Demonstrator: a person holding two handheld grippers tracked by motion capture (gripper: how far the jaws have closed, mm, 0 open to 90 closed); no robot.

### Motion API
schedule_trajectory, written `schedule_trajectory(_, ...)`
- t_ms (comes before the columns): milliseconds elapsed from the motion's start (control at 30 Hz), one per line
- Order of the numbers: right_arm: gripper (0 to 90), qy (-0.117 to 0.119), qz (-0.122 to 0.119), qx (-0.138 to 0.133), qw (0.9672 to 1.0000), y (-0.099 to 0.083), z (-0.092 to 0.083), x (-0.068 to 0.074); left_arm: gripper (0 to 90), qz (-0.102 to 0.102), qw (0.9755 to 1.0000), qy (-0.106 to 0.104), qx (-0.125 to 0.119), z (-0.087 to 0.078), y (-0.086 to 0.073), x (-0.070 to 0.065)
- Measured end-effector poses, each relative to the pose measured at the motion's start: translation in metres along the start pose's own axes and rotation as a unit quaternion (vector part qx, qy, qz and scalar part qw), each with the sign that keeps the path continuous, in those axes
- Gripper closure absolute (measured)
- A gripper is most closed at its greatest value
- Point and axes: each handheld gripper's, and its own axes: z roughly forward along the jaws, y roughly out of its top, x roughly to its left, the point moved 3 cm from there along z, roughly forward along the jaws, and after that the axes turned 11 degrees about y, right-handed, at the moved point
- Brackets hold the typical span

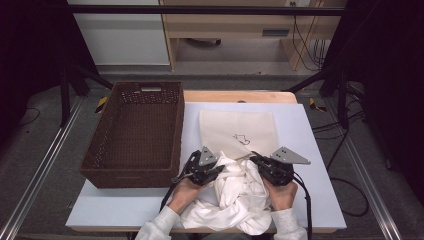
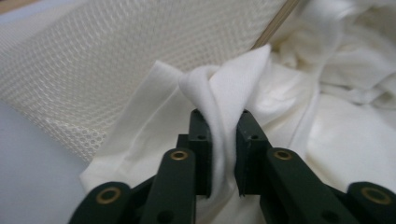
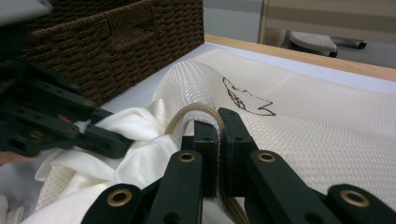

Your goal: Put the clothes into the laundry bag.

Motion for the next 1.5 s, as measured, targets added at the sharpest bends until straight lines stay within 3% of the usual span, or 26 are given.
schedule_trajectory(133,86.8,0.002,0.001,-0.001,1.0000,0.001,0.002,0.001,83.6,-0.012,0.9989,-0.030,-0.035,-0.021,0.010,-0.005)
schedule_trajectory(233,86.8,0.002,-0.002,0.000,1.0000,0.002,0.003,0.003,83.6,-0.008,0.9966,-0.064,-0.051,-0.025,0.018,-0.022)
schedule_trajectory(333,86.8,0.004,0.000,-0.002,1.0000,0.002,0.003,0.002,83.3,0.024,0.9962,-0.071,-0.046,-0.014,0.024,-0.046)
schedule_trajectory(400,86.8,0.004,0.001,-0.001,1.0000,0.002,0.003,0.002,82.8,0.046,0.9964,-0.061,-0.036,0.002,0.025,-0.061)
schedule_trajectory(467,86.8,0.004,0.002,-0.001,1.0000,0.002,0.003,0.002,82.7,0.041,0.9970,-0.061,-0.023,0.018,0.024,-0.068)
schedule_trajectory(567,86.8,0.002,0.001,-0.001,1.0000,0.002,0.003,0.002,82.8,0.044,0.9979,-0.043,-0.017,0.035,0.025,-0.071)
schedule_trajectory(667,86.8,0.010,-0.002,-0.005,0.9999,0.004,0.002,0.005,82.7,0.059,0.9982,-0.013,0.002,0.043,0.030,-0.067)
schedule_trajectory(700,86.8,0.010,-0.002,-0.005,0.9999,0.004,0.002,0.005,82.7,0.066,0.9977,0.010,0.011,0.046,0.031,-0.065)
schedule_trajectory(733,86.9,0.016,-0.004,-0.006,0.9998,0.005,0.002,0.008,81.6,0.077,0.9956,0.044,0.029,0.054,0.030,-0.057)
schedule_trajectory(767,86.9,0.016,-0.004,-0.006,0.9998,0.005,0.002,0.008,81.2,0.077,0.9956,0.044,0.029,0.054,0.030,-0.057)
schedule_trajectory(800,86.8,0.016,-0.005,-0.005,0.9998,0.006,0.002,0.009,81.2,0.051,0.9976,0.035,0.032,0.057,0.029,-0.052)
schedule_trajectory(867,86.9,0.012,-0.010,0.001,0.9999,0.005,0.005,0.011,78.5,0.035,0.9988,0.028,0.018,0.054,0.027,-0.049)
schedule_trajectory(933,86.8,0.011,-0.012,0.003,0.9999,0.004,0.005,0.009,68.9,0.044,0.9987,0.025,0.007,0.048,0.024,-0.050)
schedule_trajectory(1067,86.8,0.006,-0.007,0.004,1.0000,0.002,0.003,0.006,39.2,0.054,0.9985,0.004,-0.011,0.022,0.020,-0.047)
schedule_trajectory(1133,86.8,0.005,-0.009,0.004,0.9999,0.002,0.002,0.005,31.5,0.067,0.9974,0.019,-0.018,0.009,0.017,-0.040)
schedule_trajectory(1167,86.8,0.004,-0.009,0.004,0.9999,0.002,0.002,0.005,30.4,0.069,0.9969,0.032,-0.019,0.003,0.016,-0.034)
schedule_trajectory(1233,86.8,0.003,-0.009,0.005,0.9999,0.002,0.001,0.004,28.1,0.051,0.9976,0.045,-0.014,-0.004,0.011,-0.020)
schedule_trajectory(1333,86.7,0.002,-0.009,0.008,0.9999,0.001,0.002,0.005,26.4,0.014,0.9990,0.043,0.005,-0.001,0.000,0.003)
schedule_trajectory(1500,86.7,0.004,-0.010,0.011,0.9999,0.001,0.003,0.004,27.4,-0.019,0.9992,0.015,0.031,0.018,-0.012,0.014)
